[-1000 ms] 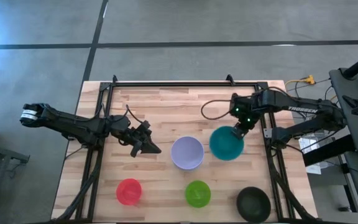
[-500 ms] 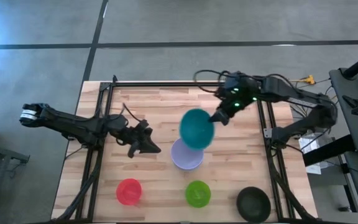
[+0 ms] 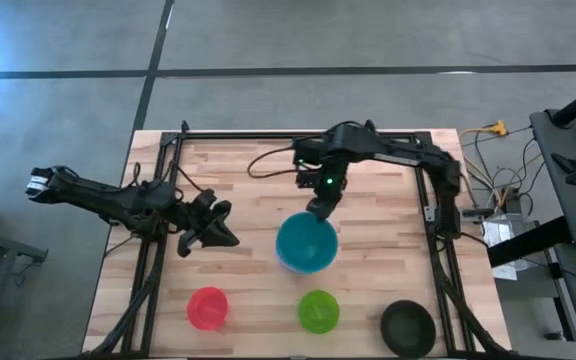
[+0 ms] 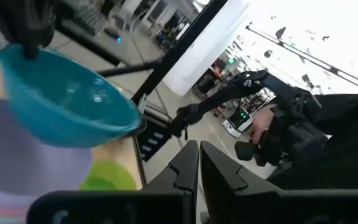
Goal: Nest bowls inside each other
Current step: Stack the blue bowl on top of the purple bowl
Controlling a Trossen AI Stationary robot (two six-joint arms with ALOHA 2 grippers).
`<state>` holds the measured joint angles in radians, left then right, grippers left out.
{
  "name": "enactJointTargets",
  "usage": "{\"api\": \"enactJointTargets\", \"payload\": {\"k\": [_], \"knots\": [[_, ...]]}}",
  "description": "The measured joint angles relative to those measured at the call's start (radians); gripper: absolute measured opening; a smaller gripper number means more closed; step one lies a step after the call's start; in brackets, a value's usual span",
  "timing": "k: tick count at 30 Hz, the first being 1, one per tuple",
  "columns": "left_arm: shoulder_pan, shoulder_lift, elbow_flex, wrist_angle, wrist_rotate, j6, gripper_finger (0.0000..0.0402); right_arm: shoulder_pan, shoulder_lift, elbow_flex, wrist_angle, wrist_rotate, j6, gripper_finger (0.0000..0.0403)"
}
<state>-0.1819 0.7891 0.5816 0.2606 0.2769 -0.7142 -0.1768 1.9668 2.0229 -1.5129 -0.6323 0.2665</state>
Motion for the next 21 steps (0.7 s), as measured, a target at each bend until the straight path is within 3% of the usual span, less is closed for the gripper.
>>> {"api": "enactJointTargets", "payload": {"k": [3,8,21], "knots": [[-0.007,-0.005,-0.003,-0.038,0.0,-0.012,0.0002,0.0,0.082,0.083,-0.062,0.061,-0.023,0.0015],[-0.022,-0.003,-0.01,-0.041,-0.001,-0.013,0.0002,0.0,0.159,0.17,-0.057,0.067,-0.025,0.0015],[-0.036,0.002,-0.026,-0.047,0.005,-0.008,0.0002,0.003,0.196,0.163,-0.058,0.084,-0.027,0.0015]]}}
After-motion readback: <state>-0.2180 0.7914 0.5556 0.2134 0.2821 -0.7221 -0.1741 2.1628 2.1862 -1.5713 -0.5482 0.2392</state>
